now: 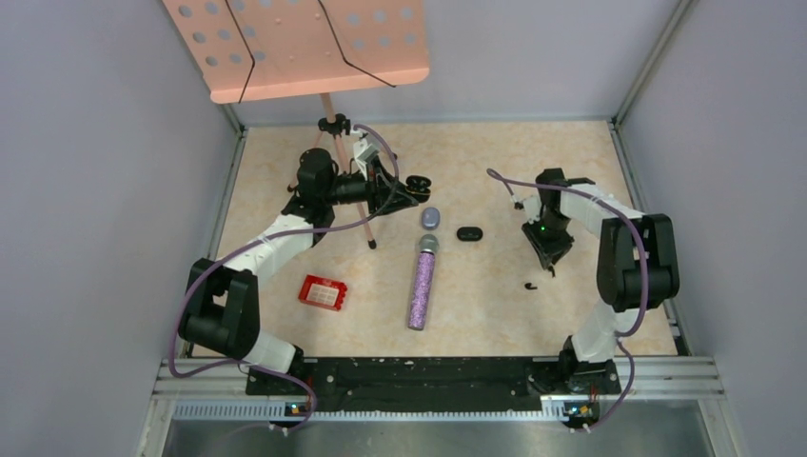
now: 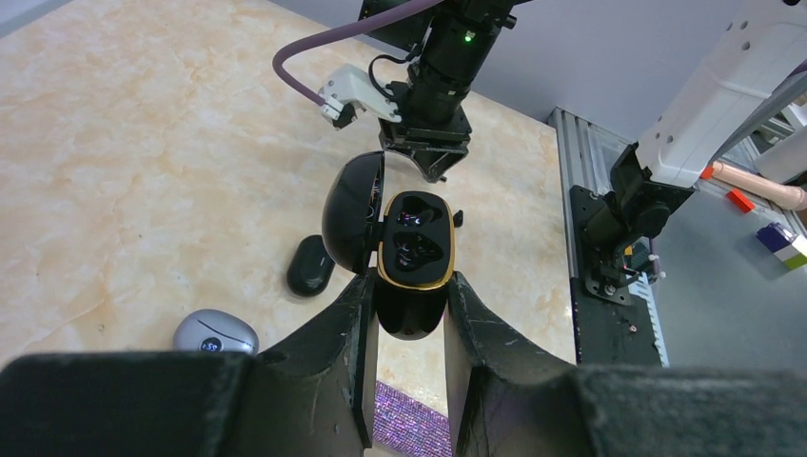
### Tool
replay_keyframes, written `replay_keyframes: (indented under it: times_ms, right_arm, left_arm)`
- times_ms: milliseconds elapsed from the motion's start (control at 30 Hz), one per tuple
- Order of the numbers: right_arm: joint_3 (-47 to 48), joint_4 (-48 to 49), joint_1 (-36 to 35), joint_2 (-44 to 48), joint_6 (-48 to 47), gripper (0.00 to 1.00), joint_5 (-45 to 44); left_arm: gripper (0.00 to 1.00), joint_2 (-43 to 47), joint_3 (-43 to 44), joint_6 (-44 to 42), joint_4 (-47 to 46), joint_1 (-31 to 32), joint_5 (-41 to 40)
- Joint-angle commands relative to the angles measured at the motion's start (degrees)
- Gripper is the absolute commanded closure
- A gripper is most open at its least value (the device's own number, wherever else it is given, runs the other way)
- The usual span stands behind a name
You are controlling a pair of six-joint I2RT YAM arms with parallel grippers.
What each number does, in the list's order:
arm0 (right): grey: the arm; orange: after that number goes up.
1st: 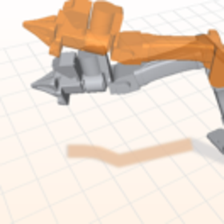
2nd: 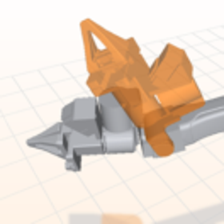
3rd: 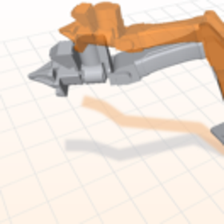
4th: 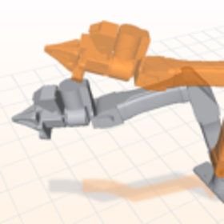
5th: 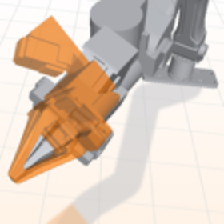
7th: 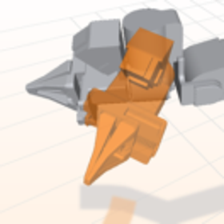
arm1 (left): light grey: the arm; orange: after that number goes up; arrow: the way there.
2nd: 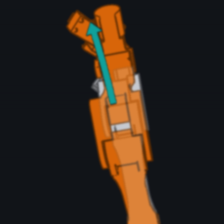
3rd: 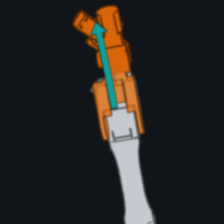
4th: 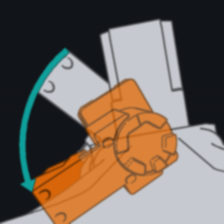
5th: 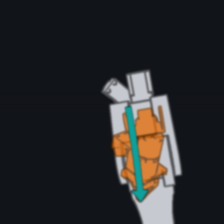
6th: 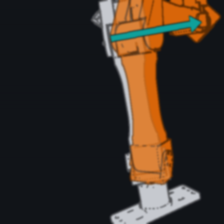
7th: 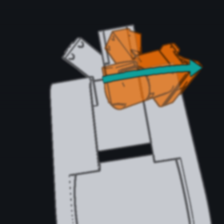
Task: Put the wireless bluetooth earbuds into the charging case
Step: Pick up the earbud from the center of the board.
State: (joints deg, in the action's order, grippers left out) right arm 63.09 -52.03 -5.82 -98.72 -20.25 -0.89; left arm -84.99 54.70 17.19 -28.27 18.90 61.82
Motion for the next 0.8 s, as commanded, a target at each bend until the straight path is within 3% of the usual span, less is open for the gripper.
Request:
replay_keyframes:
  times_ms: [0, 767]
  right_arm:
    - [3.34, 0.18, 0.63, -1.42, 0.8, 0.7, -1.39]
    - [2.31, -0.97, 0.74, -3.74, 0.84, 0.73, -2.06]
  left_arm:
    - [1.0, 1.65, 1.64, -1.58, -0.47, -0.35, -0.16]
    - [1.0, 0.8, 2.0, -2.25, -0.17, -0.88, -0.1]
